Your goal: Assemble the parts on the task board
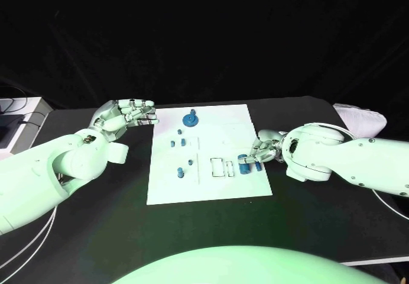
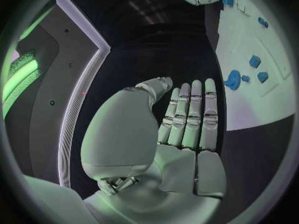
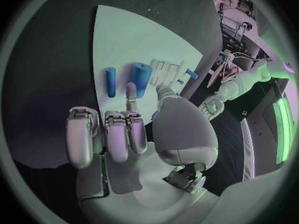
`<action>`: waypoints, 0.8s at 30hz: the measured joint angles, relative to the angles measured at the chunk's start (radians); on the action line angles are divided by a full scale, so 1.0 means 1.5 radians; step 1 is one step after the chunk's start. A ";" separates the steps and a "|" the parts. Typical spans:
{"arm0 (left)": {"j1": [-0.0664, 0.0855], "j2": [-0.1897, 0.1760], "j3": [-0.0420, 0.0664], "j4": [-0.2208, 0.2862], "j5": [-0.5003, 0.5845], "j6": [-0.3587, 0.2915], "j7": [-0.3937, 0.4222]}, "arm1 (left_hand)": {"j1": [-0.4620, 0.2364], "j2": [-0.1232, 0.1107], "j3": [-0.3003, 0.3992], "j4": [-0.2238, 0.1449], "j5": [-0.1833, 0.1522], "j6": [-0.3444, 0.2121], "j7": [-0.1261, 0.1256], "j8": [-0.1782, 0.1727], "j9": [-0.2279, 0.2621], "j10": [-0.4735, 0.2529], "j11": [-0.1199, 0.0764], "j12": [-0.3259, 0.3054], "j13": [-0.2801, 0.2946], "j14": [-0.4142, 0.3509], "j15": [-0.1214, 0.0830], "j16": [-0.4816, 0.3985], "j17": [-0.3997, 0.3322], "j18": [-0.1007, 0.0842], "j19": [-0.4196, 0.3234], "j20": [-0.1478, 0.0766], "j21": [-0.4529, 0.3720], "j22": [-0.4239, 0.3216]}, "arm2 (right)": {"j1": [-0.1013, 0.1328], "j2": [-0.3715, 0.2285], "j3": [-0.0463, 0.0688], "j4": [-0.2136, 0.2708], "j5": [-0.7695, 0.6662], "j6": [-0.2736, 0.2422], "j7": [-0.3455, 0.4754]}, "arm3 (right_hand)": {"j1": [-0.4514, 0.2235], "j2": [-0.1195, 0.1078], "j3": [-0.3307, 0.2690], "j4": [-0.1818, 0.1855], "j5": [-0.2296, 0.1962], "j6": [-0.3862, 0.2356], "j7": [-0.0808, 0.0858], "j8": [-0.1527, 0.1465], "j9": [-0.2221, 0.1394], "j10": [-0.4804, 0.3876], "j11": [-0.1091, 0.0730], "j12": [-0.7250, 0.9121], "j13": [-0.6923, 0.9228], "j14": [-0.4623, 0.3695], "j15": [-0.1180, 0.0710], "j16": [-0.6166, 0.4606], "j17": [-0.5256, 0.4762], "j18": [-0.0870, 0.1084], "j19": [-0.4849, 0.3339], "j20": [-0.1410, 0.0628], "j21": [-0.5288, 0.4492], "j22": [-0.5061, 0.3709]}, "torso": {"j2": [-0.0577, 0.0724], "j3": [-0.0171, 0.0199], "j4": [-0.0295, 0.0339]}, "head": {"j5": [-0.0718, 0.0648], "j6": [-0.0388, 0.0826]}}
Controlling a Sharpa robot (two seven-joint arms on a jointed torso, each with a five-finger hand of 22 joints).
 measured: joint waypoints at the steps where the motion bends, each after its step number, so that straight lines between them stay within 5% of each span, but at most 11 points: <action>1: 0.000 -0.001 0.000 0.000 0.000 0.000 0.000 | 0.000 0.000 0.000 0.000 0.000 0.000 0.000 0.000 0.000 0.000 0.000 0.000 0.000 0.000 0.000 0.000 0.000 0.000 0.000 0.000 0.000 0.000 | -0.001 0.001 0.000 -0.003 -0.003 0.002 -0.001 | 0.000 0.000 -0.003 0.000 -0.003 0.000 0.000 0.000 0.002 0.000 0.000 0.000 0.000 0.000 0.000 0.000 0.000 0.000 0.000 0.000 0.000 0.000 | 0.000 0.0001 0.0000 | 0.000 -0.001; 24: 0.000 -0.007 0.000 0.003 0.000 0.000 -0.006 | -0.005 0.000 -0.002 0.002 0.000 0.000 0.000 0.000 -0.001 0.002 0.002 0.000 0.000 0.000 0.000 0.000 0.002 0.000 0.000 0.000 0.000 0.000 | -0.022 0.040 -0.001 -0.035 -0.062 0.033 -0.009 | -0.011 0.006 -0.020 -0.001 -0.031 0.001 -0.006 0.008 0.024 0.000 -0.005 0.000 0.000 0.000 0.000 0.000 0.000 0.001 0.000 0.000 0.005 0.000 | 0.000 0.0010 -0.0010 | 0.008 -0.006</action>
